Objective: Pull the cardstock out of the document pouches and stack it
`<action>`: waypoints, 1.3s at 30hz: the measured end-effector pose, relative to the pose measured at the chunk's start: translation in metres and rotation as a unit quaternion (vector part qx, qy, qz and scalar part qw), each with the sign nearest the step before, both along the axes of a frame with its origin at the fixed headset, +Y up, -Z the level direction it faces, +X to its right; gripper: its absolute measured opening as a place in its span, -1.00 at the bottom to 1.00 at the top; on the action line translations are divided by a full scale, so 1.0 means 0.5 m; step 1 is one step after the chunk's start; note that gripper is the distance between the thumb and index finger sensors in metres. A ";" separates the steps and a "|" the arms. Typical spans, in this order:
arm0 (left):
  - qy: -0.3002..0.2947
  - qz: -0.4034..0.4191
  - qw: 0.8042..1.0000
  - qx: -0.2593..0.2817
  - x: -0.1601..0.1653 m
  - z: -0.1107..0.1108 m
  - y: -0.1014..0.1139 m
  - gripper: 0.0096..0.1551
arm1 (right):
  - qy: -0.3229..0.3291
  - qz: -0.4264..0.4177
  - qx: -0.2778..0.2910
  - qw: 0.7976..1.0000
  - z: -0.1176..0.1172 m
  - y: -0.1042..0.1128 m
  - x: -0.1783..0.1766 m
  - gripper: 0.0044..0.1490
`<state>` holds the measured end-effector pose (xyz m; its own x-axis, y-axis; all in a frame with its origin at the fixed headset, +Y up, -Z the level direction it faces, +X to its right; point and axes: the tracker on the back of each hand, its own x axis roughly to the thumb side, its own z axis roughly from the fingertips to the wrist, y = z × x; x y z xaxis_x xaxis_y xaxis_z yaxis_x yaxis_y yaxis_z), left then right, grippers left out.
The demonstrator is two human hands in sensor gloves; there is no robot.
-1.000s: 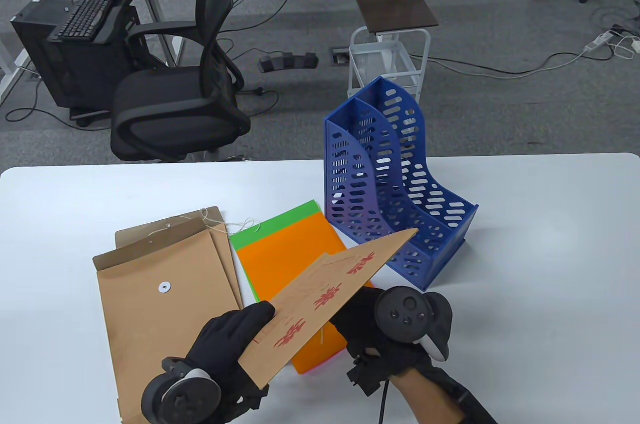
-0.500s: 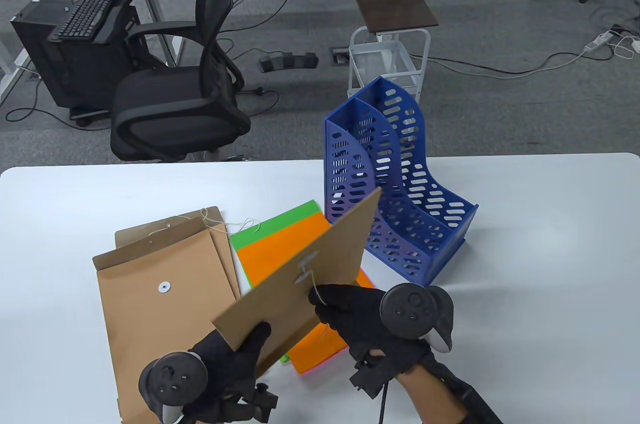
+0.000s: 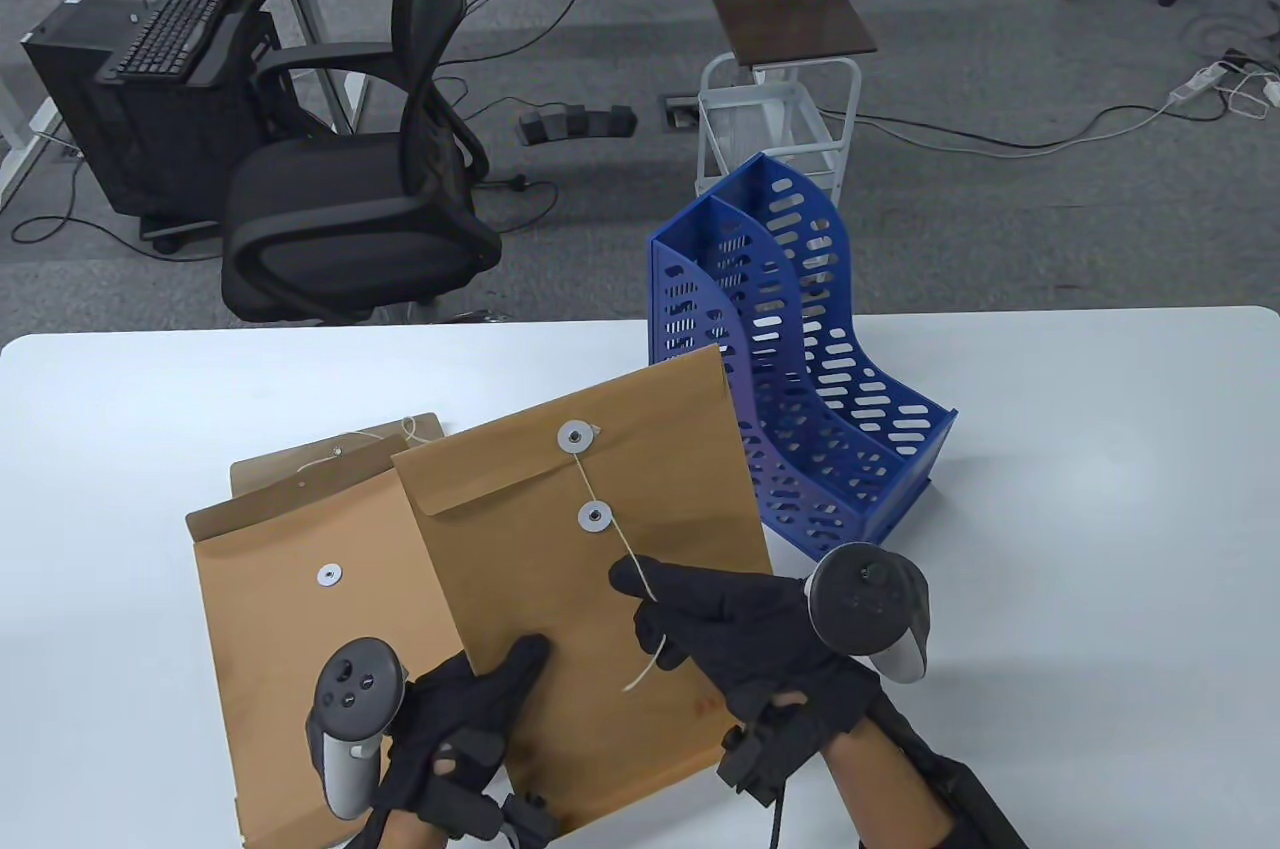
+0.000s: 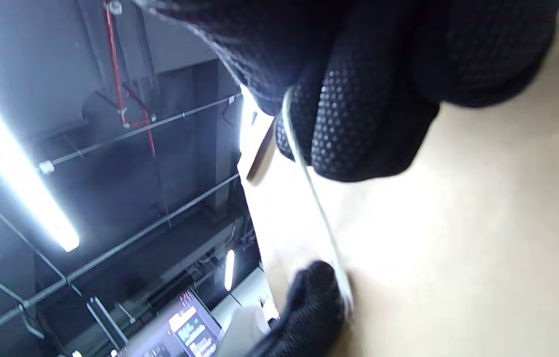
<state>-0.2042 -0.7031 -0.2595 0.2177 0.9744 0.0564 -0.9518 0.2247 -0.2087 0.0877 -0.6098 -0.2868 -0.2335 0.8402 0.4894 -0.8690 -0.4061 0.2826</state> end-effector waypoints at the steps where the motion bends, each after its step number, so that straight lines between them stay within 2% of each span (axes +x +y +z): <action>1: -0.003 -0.002 1.000 -0.001 0.000 0.000 0.000 -0.48 | 0.001 -0.015 -0.007 1.000 0.000 0.002 0.003 -0.50; 3: -0.014 -0.014 1.000 -0.003 0.002 0.000 0.000 -0.49 | -0.013 -0.066 -0.027 0.997 -0.001 0.008 0.015 -0.50; 10: -0.069 -0.060 0.996 -0.009 0.025 0.001 0.003 -0.49 | -0.074 -0.086 -0.045 0.992 -0.010 0.020 0.063 -0.51; 14: -0.084 -0.056 0.995 -0.008 0.037 0.007 0.008 -0.49 | -0.075 -0.099 -0.046 0.991 -0.006 0.028 0.065 -0.52; 18: -0.085 -0.079 0.993 -0.009 0.045 0.006 0.005 -0.49 | -0.090 -0.062 -0.015 0.994 0.002 0.033 0.051 -0.52; 26: -0.081 -0.135 0.987 0.025 0.066 0.018 0.021 -0.50 | -0.093 -0.021 0.021 0.995 0.028 0.053 0.026 -0.52; 32: -0.078 -0.170 0.982 0.039 0.087 0.026 0.025 -0.50 | -0.104 0.063 0.061 0.991 0.054 0.055 -0.012 -0.52; 39: -0.012 -0.090 0.996 0.010 0.048 0.019 0.019 -0.49 | -0.065 0.180 0.151 0.970 0.094 0.041 -0.095 -0.51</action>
<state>-0.1804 -0.6937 -0.2500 0.3872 0.9182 0.0835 -0.8904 0.3959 -0.2247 0.0404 -0.5894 -0.2399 -0.5613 0.5156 0.6473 -0.6760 -0.7369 0.0009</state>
